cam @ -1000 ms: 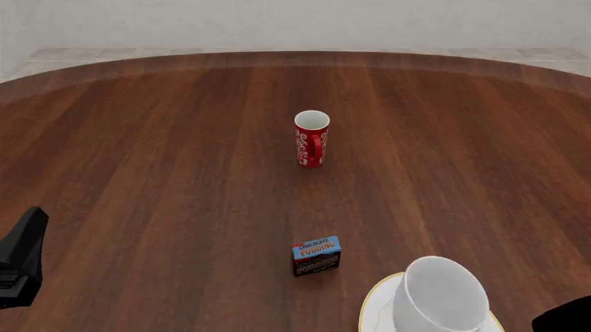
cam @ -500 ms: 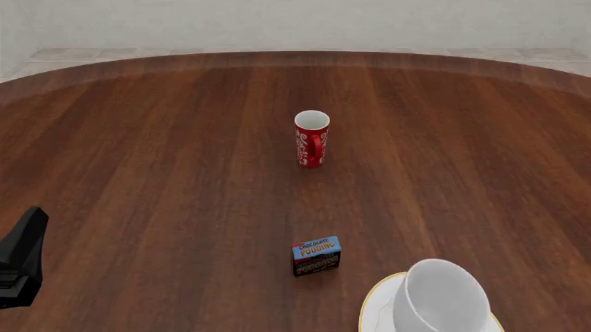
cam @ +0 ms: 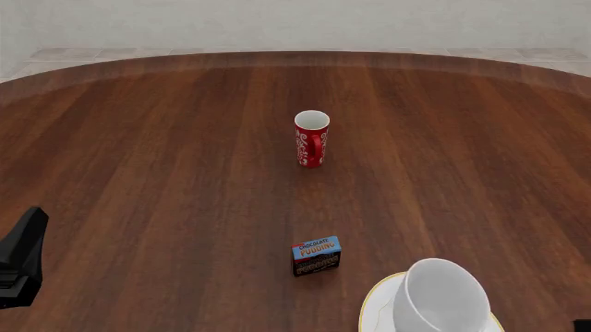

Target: Put the white mug on the plate.

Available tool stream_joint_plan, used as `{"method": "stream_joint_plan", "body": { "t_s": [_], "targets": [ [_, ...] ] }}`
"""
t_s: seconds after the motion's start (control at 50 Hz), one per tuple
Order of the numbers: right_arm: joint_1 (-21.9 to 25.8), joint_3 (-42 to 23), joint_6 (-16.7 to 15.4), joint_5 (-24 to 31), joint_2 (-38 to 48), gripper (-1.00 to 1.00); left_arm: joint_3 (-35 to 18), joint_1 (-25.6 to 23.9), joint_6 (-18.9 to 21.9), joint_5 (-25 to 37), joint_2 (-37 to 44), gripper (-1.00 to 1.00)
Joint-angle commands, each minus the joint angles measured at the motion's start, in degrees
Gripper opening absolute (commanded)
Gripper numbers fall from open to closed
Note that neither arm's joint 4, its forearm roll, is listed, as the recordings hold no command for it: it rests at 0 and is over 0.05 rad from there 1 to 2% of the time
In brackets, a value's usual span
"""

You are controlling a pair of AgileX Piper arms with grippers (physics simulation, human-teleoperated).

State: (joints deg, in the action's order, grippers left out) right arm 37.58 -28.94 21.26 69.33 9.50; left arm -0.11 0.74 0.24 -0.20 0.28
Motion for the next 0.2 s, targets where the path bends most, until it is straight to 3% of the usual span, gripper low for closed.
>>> {"method": "stream_joint_plan", "body": {
  "t_s": [0.02, 0.2],
  "targets": [
    [-2.1, -3.5, -1.7, 0.6, 0.1, 1.0, 0.0, 0.0, 0.0, 0.0, 0.0, 1.0],
    [-2.1, -3.5, -1.7, 0.6, 0.1, 1.0, 0.0, 0.0, 0.0, 0.0, 0.0, 1.0]
  ]
}}
